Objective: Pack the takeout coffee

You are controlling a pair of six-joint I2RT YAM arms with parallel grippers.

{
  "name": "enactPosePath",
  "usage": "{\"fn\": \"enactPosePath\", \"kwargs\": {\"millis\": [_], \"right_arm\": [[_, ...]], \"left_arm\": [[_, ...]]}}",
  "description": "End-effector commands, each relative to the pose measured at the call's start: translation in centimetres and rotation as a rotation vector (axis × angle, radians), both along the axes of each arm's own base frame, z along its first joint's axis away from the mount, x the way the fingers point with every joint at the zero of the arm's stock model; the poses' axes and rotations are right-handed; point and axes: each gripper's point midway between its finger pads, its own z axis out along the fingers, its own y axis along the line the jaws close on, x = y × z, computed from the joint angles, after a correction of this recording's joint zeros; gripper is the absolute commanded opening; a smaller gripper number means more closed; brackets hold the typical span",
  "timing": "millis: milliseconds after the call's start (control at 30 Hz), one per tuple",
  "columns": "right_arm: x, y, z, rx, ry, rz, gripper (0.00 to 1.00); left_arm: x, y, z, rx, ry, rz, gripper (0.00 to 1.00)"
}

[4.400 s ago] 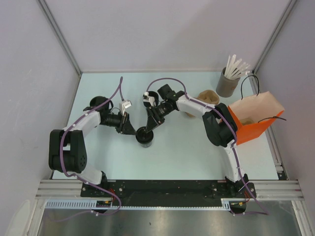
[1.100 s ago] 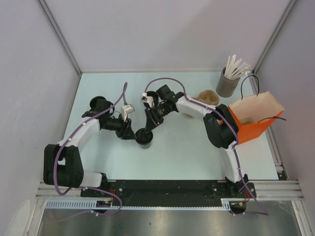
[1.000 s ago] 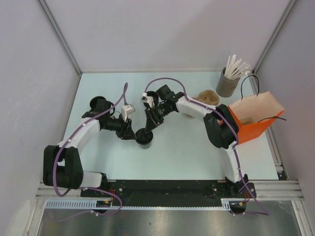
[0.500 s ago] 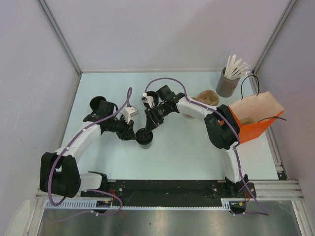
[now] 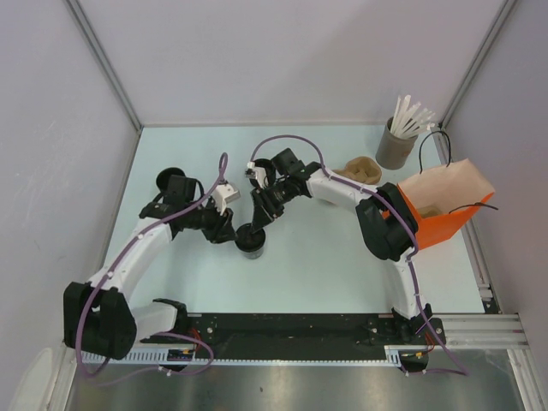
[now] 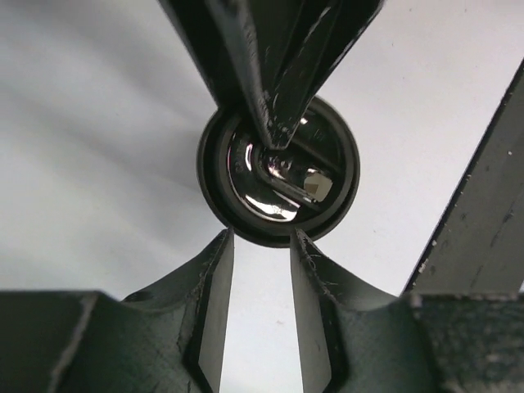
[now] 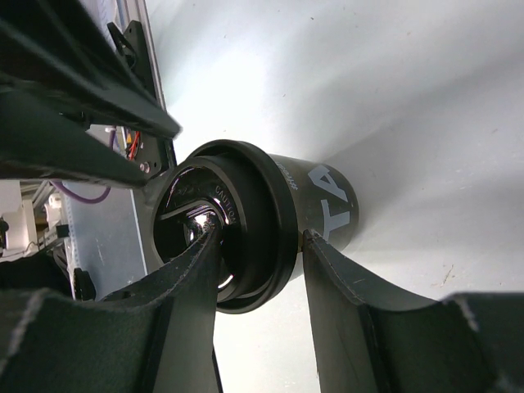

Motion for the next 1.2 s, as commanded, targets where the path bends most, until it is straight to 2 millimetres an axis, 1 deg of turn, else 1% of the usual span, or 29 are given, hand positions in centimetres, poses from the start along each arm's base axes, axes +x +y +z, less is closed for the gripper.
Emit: {"fn": "enactPosePath", "kwargs": {"millis": [0, 33, 67, 100, 167, 200, 267, 333, 367, 433, 467, 533, 567, 600, 633, 667, 700, 733, 767, 833, 867, 900, 933, 967, 1033, 1067, 1133, 1167], "right_arm": [[-1.3, -2.8, -9.7, -0.303, -0.065, -0.002, 0.46], [-1.2, -2.7, -9.7, -0.300, -0.064, -0.001, 0.46], [-1.3, -2.7, -9.8, -0.301, -0.061, 0.000, 0.46], [-1.3, -2.6, -9.8, -0.303, -0.063, 0.001, 0.46], [-1.4, -2.5, -9.8, -0.300, -0.064, 0.004, 0.46], [-1.4, -2.5, -9.9, -0.300, -0.062, 0.004, 0.46], [-1.5, -2.4, -10.1, -0.300, -0.056, 0.008, 0.46], [-1.7, -2.4, -10.4, -0.304, -0.049, 0.010, 0.46], [-1.8, -2.4, -10.5, -0.307, -0.046, 0.012, 0.46], [-2.1, -2.5, -10.7, -0.311, -0.042, 0.016, 0.46], [-2.1, -2.5, -10.9, -0.313, -0.042, 0.019, 0.46], [-2.2, -2.6, -11.0, -0.318, -0.040, 0.022, 0.47], [-2.2, -2.7, -11.2, -0.323, -0.039, 0.022, 0.46], [-2.2, -2.7, -11.3, -0.324, -0.036, 0.022, 0.46], [-2.3, -2.7, -11.4, -0.327, -0.033, 0.024, 0.46], [-2.2, -2.7, -11.5, -0.328, -0.032, 0.023, 0.46], [-2.2, -2.7, -11.5, -0.331, -0.034, 0.023, 0.46], [-2.3, -2.7, -11.6, -0.332, -0.030, 0.023, 0.46], [-2.2, -2.5, -11.4, -0.326, -0.033, 0.023, 0.46], [-2.1, -2.5, -11.5, -0.323, -0.033, 0.021, 0.46], [-2.1, -2.4, -11.5, -0.319, -0.032, 0.021, 0.46], [-2.1, -2.4, -11.6, -0.321, -0.030, 0.021, 0.46], [-2.1, -2.4, -11.5, -0.320, -0.029, 0.022, 0.46], [-2.1, -2.4, -11.6, -0.322, -0.030, 0.021, 0.46], [-2.1, -2.3, -11.5, -0.320, -0.032, 0.022, 0.46], [-2.0, -2.3, -11.5, -0.320, -0.036, 0.022, 0.46], [-2.0, -2.4, -11.3, -0.321, -0.039, 0.021, 0.46], [-1.9, -2.4, -11.3, -0.321, -0.040, 0.018, 0.47]], "left_arm": [[1.7, -0.8, 4.8, -0.006, -0.277, -0.054, 0.40], [1.5, -1.1, 5.1, 0.005, -0.300, -0.070, 0.40], [1.4, -1.1, 5.3, 0.026, -0.318, -0.075, 0.40], [0.9, -1.3, 5.8, 0.033, -0.346, -0.109, 0.40], [0.7, -1.3, 6.2, 0.049, -0.392, -0.138, 0.41], [0.2, -1.6, 6.3, 0.058, -0.413, -0.166, 0.41], [-0.1, -1.9, 6.3, 0.088, -0.460, -0.206, 0.41], [-0.2, -2.1, 5.9, 0.157, -0.509, -0.215, 0.41], [-0.2, -1.9, 5.5, 0.186, -0.517, -0.214, 0.41], [0.4, -1.3, 5.4, 0.263, -0.552, -0.177, 0.41], [0.6, -1.0, 5.6, 0.282, -0.559, -0.165, 0.42], [1.0, 0.2, 5.9, 0.343, -0.571, -0.119, 0.42], [1.2, 0.5, 6.5, 0.362, -0.586, -0.121, 0.45], [1.3, 0.9, 6.7, 0.388, -0.594, -0.119, 0.47], [1.8, 1.5, 7.2, 0.423, -0.615, -0.094, 0.51], [1.7, 1.7, 8.0, 0.436, -0.634, -0.104, 0.61], [1.7, 1.7, 8.5, 0.443, -0.653, -0.113, 0.66], [1.5, 1.7, 8.9, 0.449, -0.672, -0.122, 0.81], [0.9, 1.5, 9.6, 0.446, -0.718, -0.153, 0.90], [0.2, 1.3, 10.5, 0.439, -0.799, -0.188, 0.98], [-0.6, 1.1, 11.1, 0.411, -0.866, -0.200, 0.99], [-1.0, 1.0, 11.4, 0.397, -0.905, -0.208, 0.99], [-1.5, 0.8, 11.4, 0.390, -0.936, -0.232, 0.98], [-2.7, 0.5, 11.0, 0.359, -0.965, -0.263, 0.98], [-3.6, 0.1, 10.3, 0.338, -0.992, -0.303, 0.95], [-4.5, -0.4, 8.9, 0.328, -0.993, -0.346, 0.95], [-5.0, -0.8, 8.1, 0.322, -1.019, -0.370, 0.93], [-5.6, -1.3, 6.9, 0.327, -1.016, -0.413, 0.91]]}}
